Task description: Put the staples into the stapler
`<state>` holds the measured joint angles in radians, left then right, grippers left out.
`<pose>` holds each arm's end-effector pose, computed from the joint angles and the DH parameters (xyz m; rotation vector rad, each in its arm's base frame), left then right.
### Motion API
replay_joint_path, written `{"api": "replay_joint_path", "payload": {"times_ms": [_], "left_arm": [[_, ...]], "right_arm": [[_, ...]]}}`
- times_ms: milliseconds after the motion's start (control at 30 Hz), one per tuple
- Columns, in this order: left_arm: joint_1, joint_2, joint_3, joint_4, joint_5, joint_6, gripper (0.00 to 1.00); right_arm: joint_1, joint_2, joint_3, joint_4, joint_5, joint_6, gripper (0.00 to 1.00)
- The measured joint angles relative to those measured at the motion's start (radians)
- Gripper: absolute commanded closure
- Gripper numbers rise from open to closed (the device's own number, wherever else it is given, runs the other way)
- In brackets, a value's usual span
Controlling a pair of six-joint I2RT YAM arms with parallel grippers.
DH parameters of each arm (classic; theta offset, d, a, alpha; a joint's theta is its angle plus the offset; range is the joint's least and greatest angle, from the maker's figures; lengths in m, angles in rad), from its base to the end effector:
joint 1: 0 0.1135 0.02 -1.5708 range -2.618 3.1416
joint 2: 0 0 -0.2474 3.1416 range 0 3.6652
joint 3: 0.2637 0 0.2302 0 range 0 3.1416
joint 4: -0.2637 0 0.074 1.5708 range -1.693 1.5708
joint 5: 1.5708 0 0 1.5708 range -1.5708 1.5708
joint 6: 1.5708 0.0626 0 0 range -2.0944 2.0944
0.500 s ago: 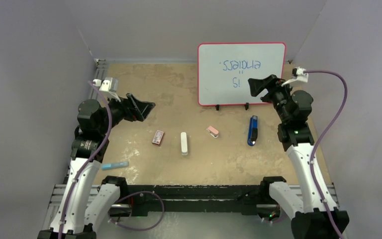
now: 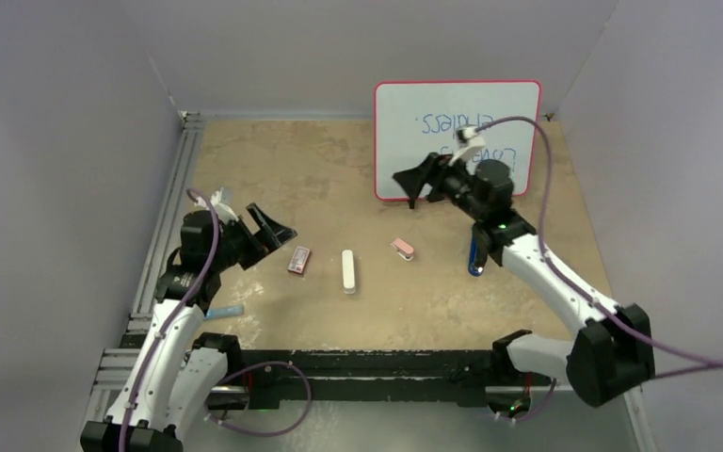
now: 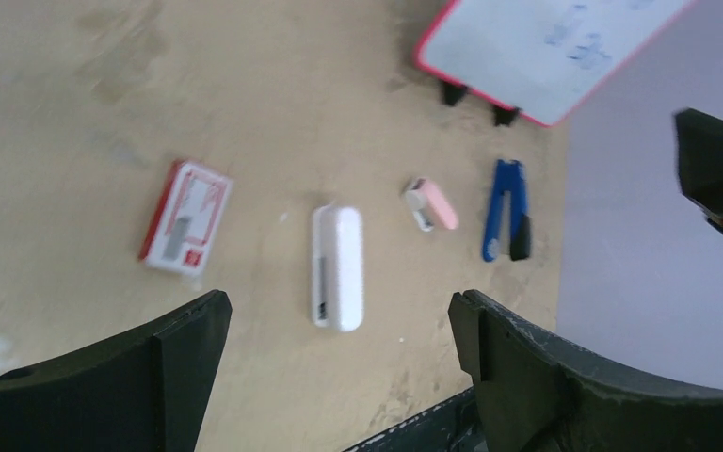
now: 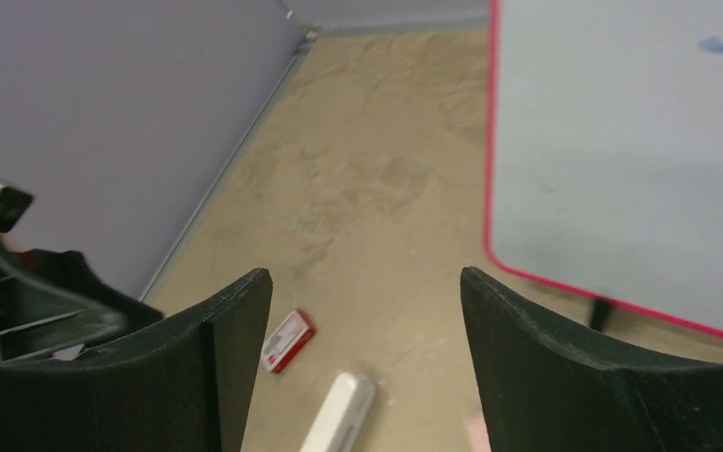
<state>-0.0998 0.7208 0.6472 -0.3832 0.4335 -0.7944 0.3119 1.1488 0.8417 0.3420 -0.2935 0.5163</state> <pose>0.1741 -0.0439 0.2626 -0.4461 2.0828 -0.9872 0.2633 0.1039 0.3339 -0.0797 1.6027 0.8755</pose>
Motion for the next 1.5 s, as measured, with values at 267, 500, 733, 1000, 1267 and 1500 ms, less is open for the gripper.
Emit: {"api": "replay_joint_path", "payload": {"times_ms": [267,500,733,1000,1267,1500], "left_arm": [[0.002,-0.062,-0.118,-0.165,-0.227,-0.114,0.17],[0.002,-0.05,-0.252,-0.135,-0.235,-0.198,0.3],[0.002,0.033,-0.299,-0.05,-0.214,-0.22,0.41],[0.002,0.05,-0.337,0.017,-0.211,-0.241,0.44],[0.002,0.05,-0.353,0.031,-0.212,-0.254,0.44],[0.002,0.067,-0.369,0.061,-0.196,-0.27,0.42]], "right_arm": [[0.323,0.362,0.183,0.019,0.148,-0.011,0.53],[0.466,0.685,0.45,-0.02,0.229,-0.041,0.55],[0.584,0.931,0.689,-0.123,0.322,-0.118,0.45],[0.659,1.093,0.83,-0.245,0.435,-0.182,0.45],[0.669,1.136,0.866,-0.356,0.505,-0.234,0.44],[0.67,1.137,0.877,-0.45,0.51,-0.308,0.44]]}}
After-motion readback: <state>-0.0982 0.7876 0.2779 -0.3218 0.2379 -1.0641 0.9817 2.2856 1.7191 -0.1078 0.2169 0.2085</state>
